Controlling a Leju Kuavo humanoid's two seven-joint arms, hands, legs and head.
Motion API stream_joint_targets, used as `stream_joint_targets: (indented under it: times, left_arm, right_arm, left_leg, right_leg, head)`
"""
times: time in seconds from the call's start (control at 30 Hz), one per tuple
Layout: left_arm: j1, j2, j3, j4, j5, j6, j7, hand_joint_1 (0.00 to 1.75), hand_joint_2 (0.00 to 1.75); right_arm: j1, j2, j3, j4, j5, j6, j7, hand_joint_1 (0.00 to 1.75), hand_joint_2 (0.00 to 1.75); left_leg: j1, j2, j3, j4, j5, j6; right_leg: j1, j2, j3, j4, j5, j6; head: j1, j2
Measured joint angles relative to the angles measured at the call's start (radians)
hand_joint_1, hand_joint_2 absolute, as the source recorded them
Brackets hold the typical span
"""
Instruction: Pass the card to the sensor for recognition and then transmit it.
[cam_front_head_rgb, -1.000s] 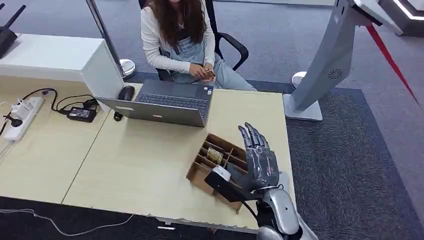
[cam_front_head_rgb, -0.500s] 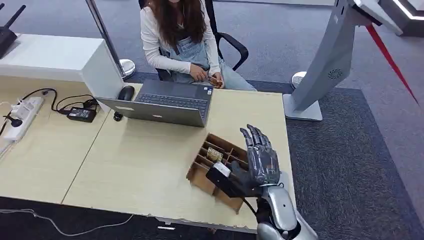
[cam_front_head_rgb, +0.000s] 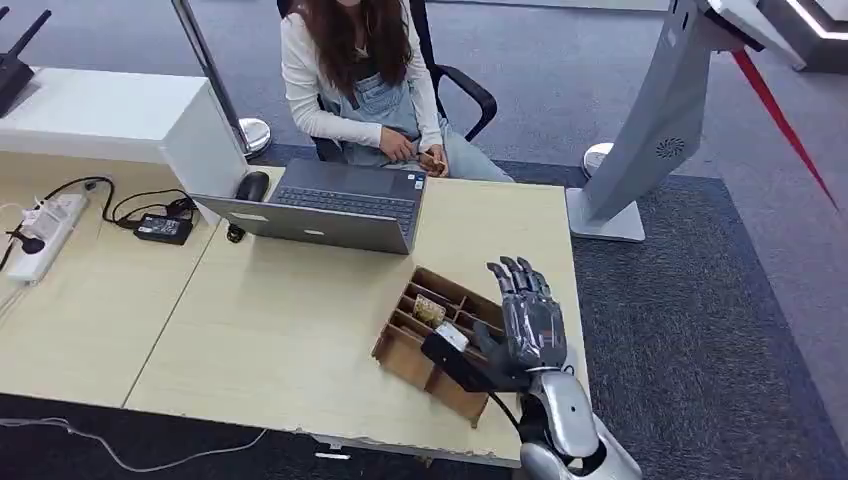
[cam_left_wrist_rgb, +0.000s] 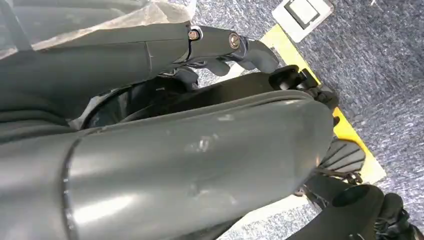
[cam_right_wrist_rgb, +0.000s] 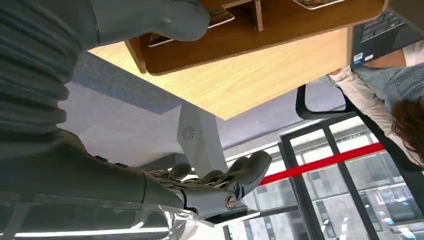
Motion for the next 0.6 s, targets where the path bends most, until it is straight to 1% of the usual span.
stream_joint_targets:
  times: [0.27,0.33,0.6]
  left_arm:
    - [0.0,-0.001,0.0,0.0,-0.005,0.0,0.003,0.0,0.0]
    - [0.0,-0.001,0.0,0.0,-0.005,0.0,0.003,0.0,0.0]
    - [-0.001,-0.001,0.0,0.0,-0.003,0.002,0.003,0.0,0.0]
  right_arm:
    - [0.001,0.0,0.0,0.009,-0.003,0.001,-0.002,0.45,1.75]
    - [0.001,0.0,0.0,0.012,-0.004,0.001,-0.002,0.51,1.75]
    - [0.002,0.0,0.0,0.014,-0.011,0.001,-0.002,0.51,1.75]
  left_leg:
    - [0.0,0.0,0.0,0.0,0.0,0.0]
    - [0.0,0.0,0.0,0.0,0.0,0.0]
    - [0.0,0.0,0.0,0.0,0.0,0.0]
  right_leg:
    - [0.0,0.0,0.0,0.0,0.0,0.0]
    - [0.0,0.0,0.0,0.0,0.0,0.0]
    - [0.0,0.0,0.0,0.0,0.0,0.0]
  head:
    - [0.0,0.0]
    - [0.0,0.0]
    - [0.0,0.0]
